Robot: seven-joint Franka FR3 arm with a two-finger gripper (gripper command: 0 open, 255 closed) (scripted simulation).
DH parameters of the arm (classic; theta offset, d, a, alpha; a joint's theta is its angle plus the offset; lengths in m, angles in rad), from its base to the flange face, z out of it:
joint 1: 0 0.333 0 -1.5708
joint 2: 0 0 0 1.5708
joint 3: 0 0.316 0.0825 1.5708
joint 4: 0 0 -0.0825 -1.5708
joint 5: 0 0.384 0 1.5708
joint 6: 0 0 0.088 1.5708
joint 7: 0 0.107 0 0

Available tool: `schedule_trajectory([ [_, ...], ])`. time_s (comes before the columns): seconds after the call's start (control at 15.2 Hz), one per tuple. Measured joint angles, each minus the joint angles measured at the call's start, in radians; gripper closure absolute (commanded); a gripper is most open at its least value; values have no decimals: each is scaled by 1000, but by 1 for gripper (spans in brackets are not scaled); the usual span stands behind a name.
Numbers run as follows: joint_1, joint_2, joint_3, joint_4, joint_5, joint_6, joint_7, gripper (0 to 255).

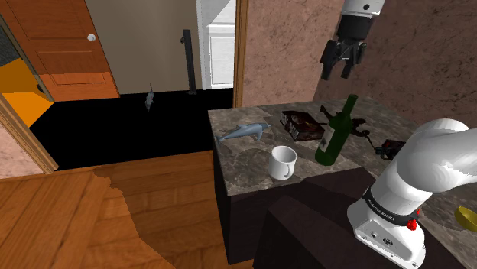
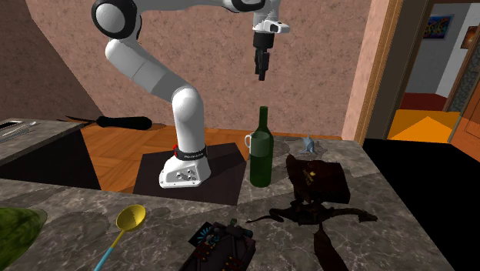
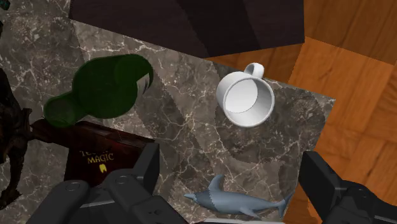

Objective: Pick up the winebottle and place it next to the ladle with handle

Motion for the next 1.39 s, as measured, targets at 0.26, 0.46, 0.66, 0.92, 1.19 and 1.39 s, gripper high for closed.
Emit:
schedule_trajectory([
  [0.26,-27,-5,-29,-34,-37,13,-19,0],
  [0.46,-65,8,-73,-64,-90,35,-46,0],
  [0.66,-105,9,-113,-105,-145,58,-68,0],
  [0.92,-155,39,-169,-134,-215,100,-98,0],
  [1.19,-165,38,-181,-177,-231,140,-100,0],
  [1.39,-170,33,-188,-222,-239,179,-99,0],
])
